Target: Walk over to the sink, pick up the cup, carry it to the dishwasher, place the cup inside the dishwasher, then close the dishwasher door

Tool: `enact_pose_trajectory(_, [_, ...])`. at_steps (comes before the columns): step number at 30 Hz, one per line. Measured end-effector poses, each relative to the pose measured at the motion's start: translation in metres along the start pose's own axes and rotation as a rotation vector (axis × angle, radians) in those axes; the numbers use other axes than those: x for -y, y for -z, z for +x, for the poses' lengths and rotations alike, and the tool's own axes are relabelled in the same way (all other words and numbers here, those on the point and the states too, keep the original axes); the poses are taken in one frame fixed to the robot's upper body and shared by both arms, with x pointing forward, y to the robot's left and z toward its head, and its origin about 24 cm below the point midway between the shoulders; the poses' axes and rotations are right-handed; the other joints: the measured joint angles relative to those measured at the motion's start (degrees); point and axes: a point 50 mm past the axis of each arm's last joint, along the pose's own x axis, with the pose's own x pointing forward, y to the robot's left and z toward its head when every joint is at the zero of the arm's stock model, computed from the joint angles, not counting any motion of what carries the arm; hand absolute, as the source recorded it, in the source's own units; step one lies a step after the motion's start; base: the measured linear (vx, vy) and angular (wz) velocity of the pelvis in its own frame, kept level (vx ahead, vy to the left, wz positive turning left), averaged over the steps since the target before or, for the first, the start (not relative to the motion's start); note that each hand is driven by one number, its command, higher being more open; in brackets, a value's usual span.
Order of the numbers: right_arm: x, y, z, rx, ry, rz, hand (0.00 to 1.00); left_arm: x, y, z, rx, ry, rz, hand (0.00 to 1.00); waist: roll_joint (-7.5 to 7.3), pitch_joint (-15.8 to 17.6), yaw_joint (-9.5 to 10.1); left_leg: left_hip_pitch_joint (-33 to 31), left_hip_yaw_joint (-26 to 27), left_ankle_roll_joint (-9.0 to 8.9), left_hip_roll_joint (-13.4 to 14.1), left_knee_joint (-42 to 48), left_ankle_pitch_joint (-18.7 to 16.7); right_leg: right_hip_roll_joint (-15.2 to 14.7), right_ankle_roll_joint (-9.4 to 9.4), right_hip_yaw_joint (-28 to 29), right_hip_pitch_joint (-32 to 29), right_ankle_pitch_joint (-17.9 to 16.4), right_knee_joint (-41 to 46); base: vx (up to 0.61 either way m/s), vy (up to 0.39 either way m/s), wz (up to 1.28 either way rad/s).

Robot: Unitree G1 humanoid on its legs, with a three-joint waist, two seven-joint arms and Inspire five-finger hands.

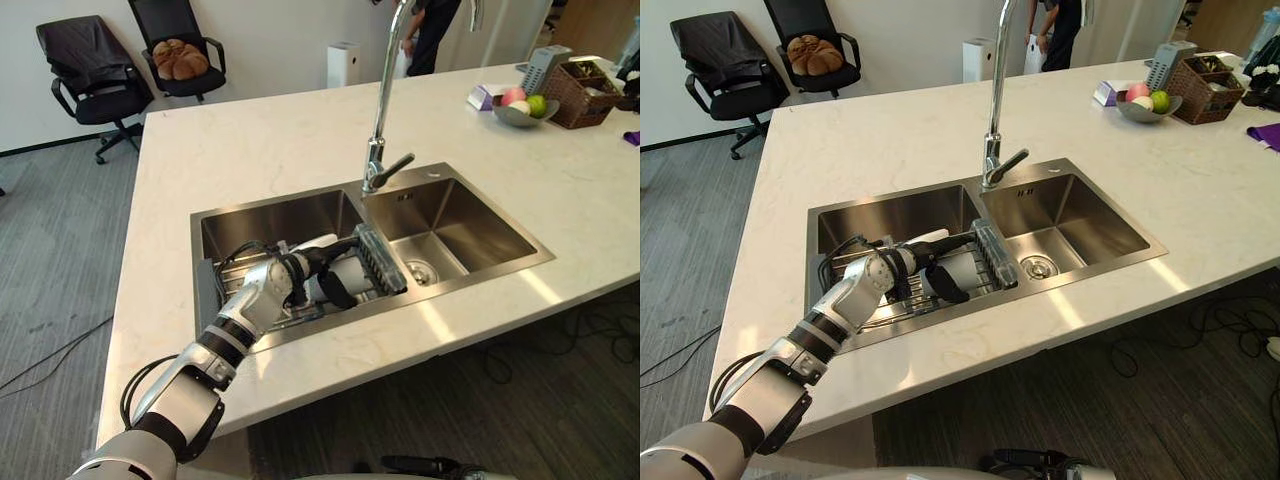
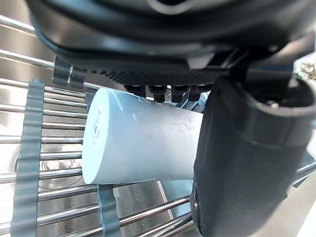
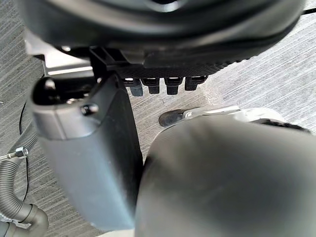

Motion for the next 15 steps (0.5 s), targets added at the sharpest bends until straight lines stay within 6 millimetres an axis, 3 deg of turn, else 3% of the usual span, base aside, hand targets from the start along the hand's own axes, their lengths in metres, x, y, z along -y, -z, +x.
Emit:
enact_pose_trajectory(1, [0.000,0.000,0.000,-0.002,-0.002,0.000,1.00,0.000,0.000,0.000,-0.006,0.014,0.005,1.00,0.01,0.0,-0.10,0.0,-0.1,0.00,0.0,0.0,0.0,0.0,0.00,-0.1,0.0,0.0,0.0,0.00,0.000,0.00])
enact_pose_trajectory(2, [-0.001,-0.001,0.000,-0.005,-0.003,-0.001,1.00,-0.001,0.001,0.001,-0.019,0.029,0.014,0.00,0.00,0.0,-0.16,0.0,-0.1,0.02,0.0,0.0,0.0,0.0,0.00,-0.1,-0.1,0.0,0.0,0.00,0.000,0.00])
enact_pose_trajectory(8, [-0.003,-0.005,0.000,-0.007,-0.008,-0.026,1.00,-0.004,0.019,0.003,-0.169,0.016,0.112,0.00,0.19,-0.2,-1.16,-0.2,0.0,0.03,0.2,0.0,0.0,0.2,0.00,0.0,-0.4,0.0,0.0,0.00,0.000,-0.01])
enact_pose_trajectory(15, [-0.004,-0.006,0.000,-0.016,-0.012,-0.035,1.00,-0.003,0.022,0.004,-0.190,-0.040,0.140,0.00,0.16,-0.3,-1.41,-0.4,0.4,-0.05,0.7,0.2,0.0,0.7,0.00,0.1,-0.5,0.0,0.0,0.00,0.000,-0.03])
